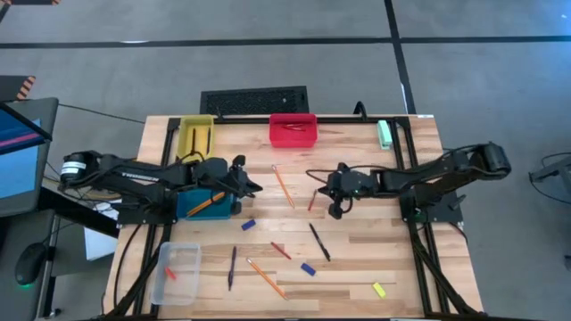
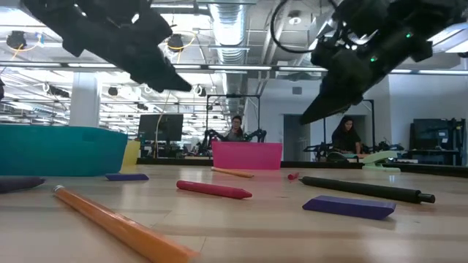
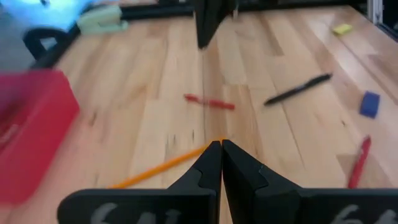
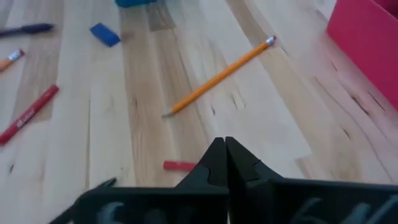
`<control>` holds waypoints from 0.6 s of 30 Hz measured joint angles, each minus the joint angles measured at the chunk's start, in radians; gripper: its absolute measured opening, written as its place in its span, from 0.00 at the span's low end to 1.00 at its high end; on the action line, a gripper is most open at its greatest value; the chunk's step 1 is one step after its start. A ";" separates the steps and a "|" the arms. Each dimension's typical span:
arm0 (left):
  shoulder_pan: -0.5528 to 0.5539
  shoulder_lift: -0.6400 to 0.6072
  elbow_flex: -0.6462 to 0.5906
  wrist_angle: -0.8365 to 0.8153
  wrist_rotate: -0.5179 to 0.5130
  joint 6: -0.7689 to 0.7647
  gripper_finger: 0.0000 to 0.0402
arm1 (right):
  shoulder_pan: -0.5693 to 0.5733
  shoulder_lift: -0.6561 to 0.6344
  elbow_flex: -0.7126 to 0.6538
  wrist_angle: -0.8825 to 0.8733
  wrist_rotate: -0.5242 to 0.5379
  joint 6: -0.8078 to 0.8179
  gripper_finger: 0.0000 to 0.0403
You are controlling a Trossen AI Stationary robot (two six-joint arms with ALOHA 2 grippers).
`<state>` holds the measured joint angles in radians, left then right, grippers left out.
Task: Sort crayons/erasers/pens/pencils in bins
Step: Put the blue eraser into the transparent bin
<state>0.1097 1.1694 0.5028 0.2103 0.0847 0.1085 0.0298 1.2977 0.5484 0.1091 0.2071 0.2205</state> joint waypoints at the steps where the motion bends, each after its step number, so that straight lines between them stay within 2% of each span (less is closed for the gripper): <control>1: 0.003 0.006 0.001 -0.005 0.009 0.000 0.01 | 0.011 -0.005 -0.001 -0.012 0.019 0.001 0.00; 5: -0.001 0.013 0.023 -0.135 0.010 -0.021 0.01 | 0.016 0.007 0.000 -0.008 0.061 -0.012 0.00; 10: -0.031 0.012 0.102 -0.306 -0.061 -0.054 0.01 | -0.016 0.034 -0.033 0.071 0.039 -0.101 0.00; 18: -0.131 0.014 0.270 -0.584 -0.188 -0.162 0.01 | -0.074 0.032 -0.248 0.618 -0.098 -0.193 0.00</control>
<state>-0.0215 1.1832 0.7728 -0.3735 -0.1037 -0.0535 -0.0441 1.3297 0.2999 0.7270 0.1095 0.0277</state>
